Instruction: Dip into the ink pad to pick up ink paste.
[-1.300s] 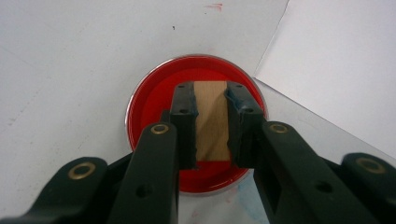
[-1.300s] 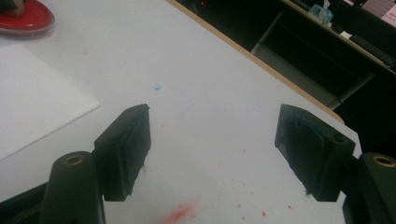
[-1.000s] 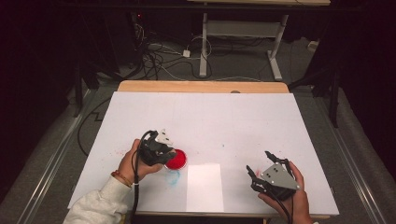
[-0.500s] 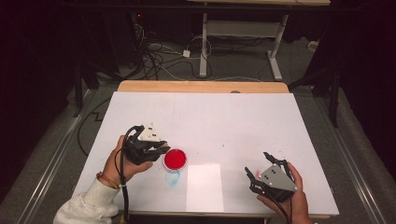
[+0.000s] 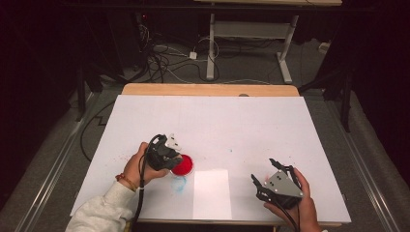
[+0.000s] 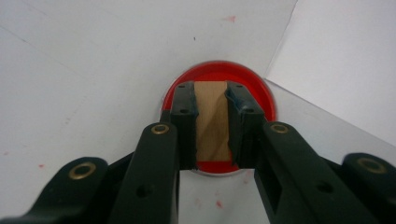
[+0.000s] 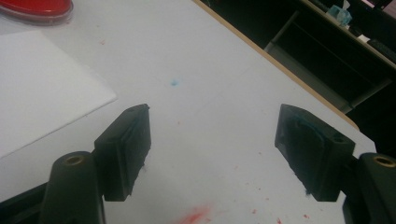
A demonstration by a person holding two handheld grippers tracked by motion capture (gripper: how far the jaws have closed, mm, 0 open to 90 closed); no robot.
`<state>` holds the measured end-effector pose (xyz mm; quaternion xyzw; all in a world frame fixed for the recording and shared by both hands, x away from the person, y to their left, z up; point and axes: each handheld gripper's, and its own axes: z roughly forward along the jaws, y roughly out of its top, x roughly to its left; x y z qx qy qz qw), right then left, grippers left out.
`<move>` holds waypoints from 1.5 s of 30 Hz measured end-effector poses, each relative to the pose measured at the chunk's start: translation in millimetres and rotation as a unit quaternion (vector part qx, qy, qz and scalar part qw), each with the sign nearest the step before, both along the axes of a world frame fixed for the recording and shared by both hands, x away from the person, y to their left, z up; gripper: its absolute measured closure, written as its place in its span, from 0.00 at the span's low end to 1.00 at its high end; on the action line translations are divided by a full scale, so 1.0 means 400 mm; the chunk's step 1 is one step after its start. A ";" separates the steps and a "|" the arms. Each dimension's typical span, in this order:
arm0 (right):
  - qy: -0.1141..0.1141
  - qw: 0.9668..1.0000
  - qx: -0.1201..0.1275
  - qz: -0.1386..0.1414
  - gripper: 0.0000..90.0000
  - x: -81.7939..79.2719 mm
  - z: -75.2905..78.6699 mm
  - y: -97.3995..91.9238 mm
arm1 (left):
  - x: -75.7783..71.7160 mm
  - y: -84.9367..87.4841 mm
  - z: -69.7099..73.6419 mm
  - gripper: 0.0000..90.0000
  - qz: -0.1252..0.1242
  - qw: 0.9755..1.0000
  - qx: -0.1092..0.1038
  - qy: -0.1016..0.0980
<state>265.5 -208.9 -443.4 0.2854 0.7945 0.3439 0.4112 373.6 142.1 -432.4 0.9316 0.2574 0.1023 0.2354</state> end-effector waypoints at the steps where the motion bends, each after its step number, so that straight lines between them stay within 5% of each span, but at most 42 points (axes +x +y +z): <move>1: 0.001 1.000 -0.001 -0.001 0.31 0.000 -0.001 0.000 | 0.006 -0.002 -0.007 0.82 0.000 1.000 0.001 0.005; 10: 0.005 1.000 -0.007 -0.001 0.31 -0.005 -0.003 -0.003 | 0.032 -0.011 -0.032 0.82 -0.005 1.000 0.005 0.023; 18: 0.006 1.000 -0.009 -0.001 0.31 -0.005 -0.004 -0.001 | 0.041 -0.004 -0.039 0.82 0.009 0.999 -0.014 0.041; 25: 0.005 1.000 -0.010 0.003 0.31 -0.004 -0.003 0.003 | 0.025 -0.017 -0.041 0.82 0.014 1.000 0.004 0.020; 45: -0.008 1.000 -0.018 -0.007 0.30 -0.006 0.002 -0.003 | 0.029 -0.009 -0.045 0.82 0.018 0.999 -0.010 0.027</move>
